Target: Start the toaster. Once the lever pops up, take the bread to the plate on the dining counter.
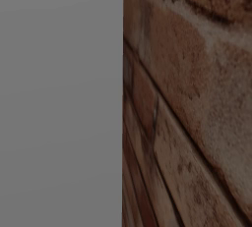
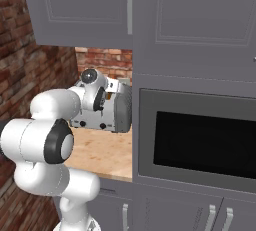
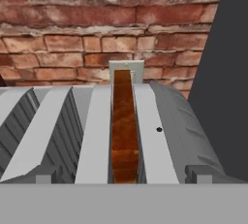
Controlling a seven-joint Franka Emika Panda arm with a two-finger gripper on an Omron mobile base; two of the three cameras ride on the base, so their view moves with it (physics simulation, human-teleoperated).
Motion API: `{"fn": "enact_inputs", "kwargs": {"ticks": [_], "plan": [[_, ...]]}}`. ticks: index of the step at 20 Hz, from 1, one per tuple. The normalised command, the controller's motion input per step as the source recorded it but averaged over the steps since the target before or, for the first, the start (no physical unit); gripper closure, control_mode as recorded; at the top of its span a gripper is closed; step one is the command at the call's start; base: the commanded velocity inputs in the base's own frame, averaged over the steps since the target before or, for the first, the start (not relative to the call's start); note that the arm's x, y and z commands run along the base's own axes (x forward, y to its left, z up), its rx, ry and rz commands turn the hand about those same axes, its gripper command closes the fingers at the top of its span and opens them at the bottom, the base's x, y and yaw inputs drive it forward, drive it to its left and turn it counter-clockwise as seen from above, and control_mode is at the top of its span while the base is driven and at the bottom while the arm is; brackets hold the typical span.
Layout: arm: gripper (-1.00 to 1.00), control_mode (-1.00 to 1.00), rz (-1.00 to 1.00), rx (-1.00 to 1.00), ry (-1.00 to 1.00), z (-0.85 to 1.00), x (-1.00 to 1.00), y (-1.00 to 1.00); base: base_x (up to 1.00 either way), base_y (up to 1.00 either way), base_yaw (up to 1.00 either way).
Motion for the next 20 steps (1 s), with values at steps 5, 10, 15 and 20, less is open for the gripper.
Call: {"fn": "enact_inputs", "kwargs": {"ticks": [5, 10, 15, 20], "plan": [[-1.00, -1.00, 0.00, 0.00, 0.00, 0.00, 0.00, 0.00, 0.00, 0.00, 0.00], [-1.00, -1.00, 0.00, 0.00, 0.00, 0.00, 0.05, 0.00, 0.00, 0.00, 0.00], [-1.00, -1.00, 0.00, 0.00, 0.00, 0.00, 0.09, 0.00, 0.00, 0.00, 0.00], [-1.00, -1.00, 0.00, 0.00, 0.00, 0.00, 0.06, 0.00, 0.00, 0.00, 0.00]]}}
